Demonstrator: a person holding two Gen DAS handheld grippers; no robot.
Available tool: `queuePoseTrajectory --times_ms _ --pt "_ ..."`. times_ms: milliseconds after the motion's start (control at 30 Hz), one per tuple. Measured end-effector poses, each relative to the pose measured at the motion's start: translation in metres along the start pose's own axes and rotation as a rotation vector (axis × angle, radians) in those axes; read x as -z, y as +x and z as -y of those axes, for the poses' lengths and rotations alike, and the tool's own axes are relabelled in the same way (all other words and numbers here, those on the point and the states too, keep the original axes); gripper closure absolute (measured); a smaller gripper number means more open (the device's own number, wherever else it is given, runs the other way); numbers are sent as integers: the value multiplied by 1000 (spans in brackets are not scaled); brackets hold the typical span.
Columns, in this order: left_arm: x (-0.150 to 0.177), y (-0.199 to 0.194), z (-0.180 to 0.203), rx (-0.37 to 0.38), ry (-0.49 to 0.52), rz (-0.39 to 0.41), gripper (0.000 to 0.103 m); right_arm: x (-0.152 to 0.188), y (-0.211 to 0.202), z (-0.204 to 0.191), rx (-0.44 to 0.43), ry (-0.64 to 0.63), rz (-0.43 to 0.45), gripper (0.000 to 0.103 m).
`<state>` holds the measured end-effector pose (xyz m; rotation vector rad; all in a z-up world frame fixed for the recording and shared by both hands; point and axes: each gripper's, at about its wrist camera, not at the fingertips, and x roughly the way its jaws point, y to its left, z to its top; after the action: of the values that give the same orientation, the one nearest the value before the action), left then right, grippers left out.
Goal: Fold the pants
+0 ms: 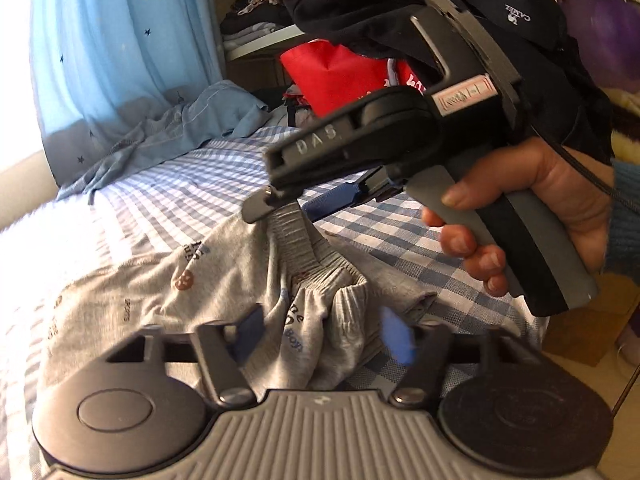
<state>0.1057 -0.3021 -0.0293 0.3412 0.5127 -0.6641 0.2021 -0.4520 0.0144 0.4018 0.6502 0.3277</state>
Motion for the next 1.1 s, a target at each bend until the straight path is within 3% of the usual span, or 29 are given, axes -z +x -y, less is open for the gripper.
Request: queuePoseTrajectory --times_ms 67,100,133,167,433,600,700,800,833,900,933,967,1000,1033,1100 --pt "0 1 -3 23 -18 -10 74 1 0 1 17 -3 -2 62" --pt "0 2 -4 34 -33 -16 81 2 2 3 19 4 -3 68" --pt "0 3 -6 30 -49 -16 89 3 2 4 13 14 -5 86" --pt "0 3 -7 26 -60 -10 92 4 2 4 13 27 -1 92" --pt "-12 -6 -11 65 -89 29 94 -5 -21 -3 27 22 86 96" --pt "-5 10 -11 92 -105 -21 92 2 -13 8 84 41 43 95" --pt "7 9 -18 118 -137 -19 82 15 -6 19 107 84 26 94" --pt "13 -2 -30 139 -193 -20 56 23 -9 22 118 111 52 87" --pt "14 -8 -36 144 -212 -16 47 25 -11 19 135 111 61 79" --pt "16 -24 -52 133 -260 -4 39 27 -17 10 199 86 84 70" --pt "18 -33 -62 110 -288 6 29 29 -22 4 225 69 101 55" --pt "18 -40 -72 73 -319 14 22 32 -27 -2 252 53 118 35" --pt "21 -49 -84 19 -353 23 12 36 -32 -12 296 30 140 26" --pt "24 -58 -95 -44 -383 39 9 40 -36 -20 340 7 157 13" --pt "32 -71 -116 -161 -424 65 7 53 -42 -42 422 -67 194 12"
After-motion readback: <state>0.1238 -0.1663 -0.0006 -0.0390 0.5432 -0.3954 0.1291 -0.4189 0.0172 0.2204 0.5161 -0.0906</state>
